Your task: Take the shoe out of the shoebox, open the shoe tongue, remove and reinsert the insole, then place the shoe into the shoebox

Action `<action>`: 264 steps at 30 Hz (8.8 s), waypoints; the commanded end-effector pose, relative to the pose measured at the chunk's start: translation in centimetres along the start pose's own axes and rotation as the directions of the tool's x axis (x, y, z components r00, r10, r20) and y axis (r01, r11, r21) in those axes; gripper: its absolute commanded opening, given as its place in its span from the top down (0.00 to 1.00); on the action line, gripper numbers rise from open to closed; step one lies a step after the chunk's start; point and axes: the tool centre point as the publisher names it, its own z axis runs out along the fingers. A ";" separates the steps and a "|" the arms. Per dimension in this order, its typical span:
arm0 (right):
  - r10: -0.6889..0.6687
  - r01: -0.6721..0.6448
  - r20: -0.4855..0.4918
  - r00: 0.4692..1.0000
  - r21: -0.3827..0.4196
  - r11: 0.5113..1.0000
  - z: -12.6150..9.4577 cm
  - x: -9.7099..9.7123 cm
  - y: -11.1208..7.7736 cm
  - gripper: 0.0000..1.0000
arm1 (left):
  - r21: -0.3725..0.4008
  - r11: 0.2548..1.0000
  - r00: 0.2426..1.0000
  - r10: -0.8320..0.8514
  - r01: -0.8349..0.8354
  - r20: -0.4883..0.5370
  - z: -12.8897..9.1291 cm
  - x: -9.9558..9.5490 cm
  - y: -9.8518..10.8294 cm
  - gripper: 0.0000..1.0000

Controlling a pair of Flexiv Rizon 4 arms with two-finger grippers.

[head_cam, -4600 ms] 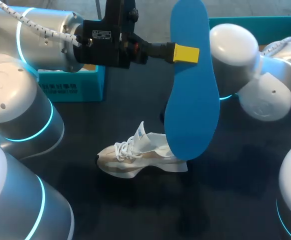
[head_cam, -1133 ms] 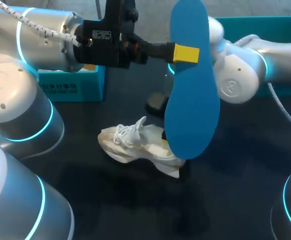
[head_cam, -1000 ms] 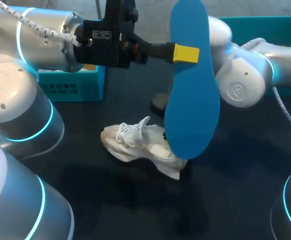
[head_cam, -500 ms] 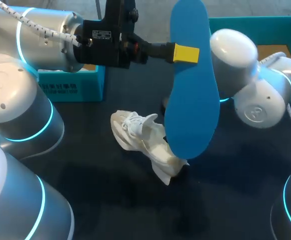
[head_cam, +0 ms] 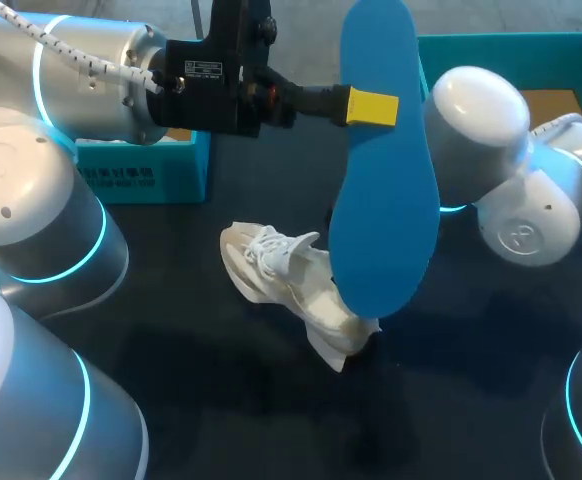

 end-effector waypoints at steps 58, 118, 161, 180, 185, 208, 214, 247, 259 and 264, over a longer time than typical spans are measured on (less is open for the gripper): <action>0.645 -0.641 0.055 0.762 -0.073 0.764 4.0 1.9 -0.7 0.00 | 0.002 1.000 1.000 0.000 0.000 0.001 0.0 0.0 0.2 1.00; 0.518 -0.733 -0.738 0.433 0.046 0.679 -10.4 0.6 1.8 0.00 | 0.002 1.000 1.000 0.000 0.000 0.001 0.0 0.0 0.2 1.00; 0.407 -0.770 -0.832 0.376 -0.036 0.637 -13.9 -1.7 0.4 0.00 | -0.026 0.978 0.978 0.207 -0.208 -0.006 -1.6 -0.3 1.1 1.00; 0.407 -0.770 -0.832 0.376 -0.036 0.637 -13.9 -1.7 0.4 0.00 | -0.148 0.686 0.679 0.727 -0.713 0.103 -3.2 -4.9 2.2 1.00; 0.407 -0.770 -0.832 0.376 -0.036 0.637 -13.9 -1.7 0.4 0.00 | -0.166 0.669 0.662 0.743 -0.725 0.103 -3.4 -5.4 2.2 1.00; 0.407 -0.770 -0.832 0.376 -0.036 0.637 -13.9 -1.7 0.4 0.00 | -0.108 0.442 0.422 0.891 -0.890 0.166 -5.3 -6.9 3.5 1.00; 0.407 -0.770 -0.832 0.376 -0.036 0.637 -13.9 -1.7 0.4 0.00 | -0.170 0.095 0.075 0.990 -0.981 0.122 -6.5 -8.8 4.7 1.00; 0.407 -0.770 -0.832 0.376 -0.036 0.637 -13.9 -1.7 0.4 0.00 | -0.206 -0.385 -0.393 0.919 -0.900 -0.001 -11.3 -14.1 3.9 1.00; 0.407 -0.770 -0.832 0.376 -0.036 0.637 -13.9 -1.7 0.4 0.00 | -0.206 -0.385 -0.393 0.919 -0.900 -0.001 -11.3 -14.1 3.9 1.00; 0.407 -0.770 -0.832 0.376 -0.036 0.637 -13.9 -1.7 0.4 0.00 | -0.206 -0.385 -0.393 0.919 -0.900 -0.001 -11.3 -14.1 3.9 1.00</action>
